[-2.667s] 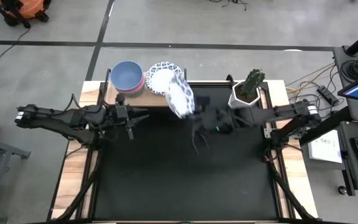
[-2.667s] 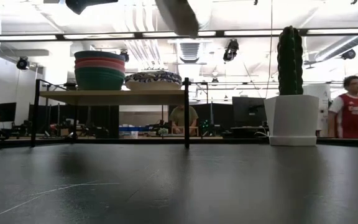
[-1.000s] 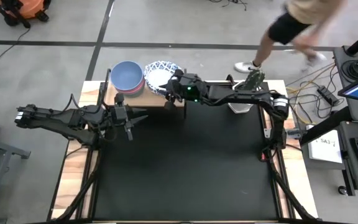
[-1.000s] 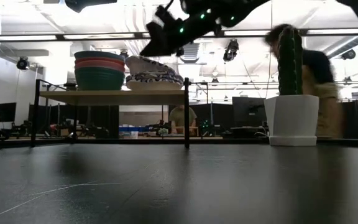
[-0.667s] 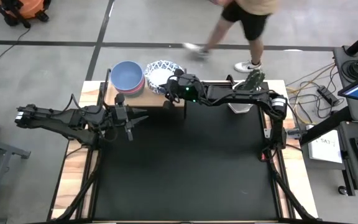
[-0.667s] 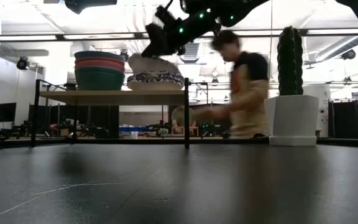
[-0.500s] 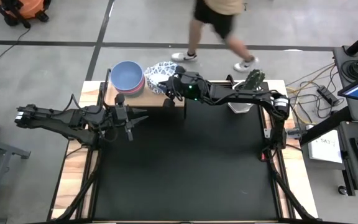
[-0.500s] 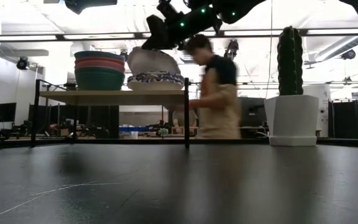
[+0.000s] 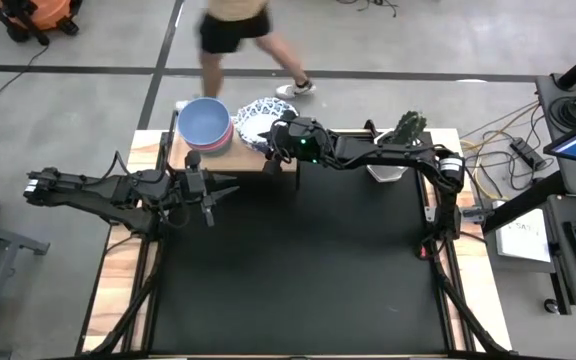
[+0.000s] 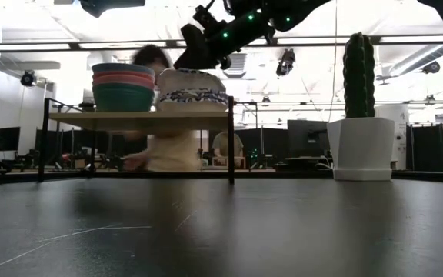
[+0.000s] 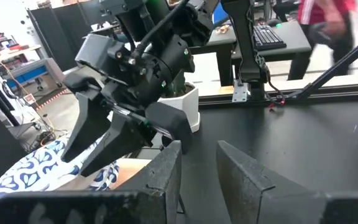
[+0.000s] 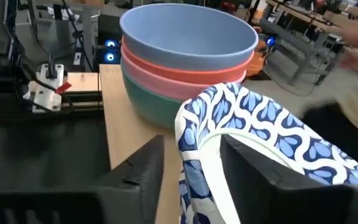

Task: Place and stack bowls onto a shelf
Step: Stack the white patterned plate on top of the white patterned plate on the shelf, then return to Home Position

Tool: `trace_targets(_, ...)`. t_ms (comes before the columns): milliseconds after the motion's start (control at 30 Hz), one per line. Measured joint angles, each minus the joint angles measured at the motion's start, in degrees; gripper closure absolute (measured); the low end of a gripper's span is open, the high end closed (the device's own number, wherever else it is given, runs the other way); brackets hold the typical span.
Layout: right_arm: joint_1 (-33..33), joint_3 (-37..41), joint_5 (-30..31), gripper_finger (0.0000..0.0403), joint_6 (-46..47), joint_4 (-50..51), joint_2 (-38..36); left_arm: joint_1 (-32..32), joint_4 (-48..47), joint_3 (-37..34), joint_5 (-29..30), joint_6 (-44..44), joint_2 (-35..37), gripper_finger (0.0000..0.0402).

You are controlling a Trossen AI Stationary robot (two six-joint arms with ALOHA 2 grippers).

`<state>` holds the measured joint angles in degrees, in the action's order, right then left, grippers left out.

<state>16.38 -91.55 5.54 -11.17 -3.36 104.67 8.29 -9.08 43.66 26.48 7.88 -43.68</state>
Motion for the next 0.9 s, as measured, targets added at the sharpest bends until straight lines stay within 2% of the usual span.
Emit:
trace_targets(133,-0.12,0.04,-0.04,0.0224,2.71,-3.44,-0.28,-0.01,0.00,0.00,0.00,-0.01,0.00,0.0318)
trace_targets(233,-0.14,0.04,0.18,0.0222,3.07,-6.51,-0.38,-0.01,0.00,0.00,0.00,-0.02,0.00,0.0318)
trace_targets(633,0.65,0.07,2.07,0.0303,2.60,-5.45,2.98,0.00,-0.01,0.00,0.00,-0.02,-0.07,0.0318)
trace_targets(800,0.07,0.07,1.96,0.0318,1.53,-5.82,1.63,0.00,-0.26,0.00,0.00,-0.13,-0.07,0.0318)
trace_targets(900,-0.47,0.07,-1.00,0.0321,0.63,-3.64,0.30,0.00,-1.58,0.00,-0.01,-0.30,-0.07,0.0318)
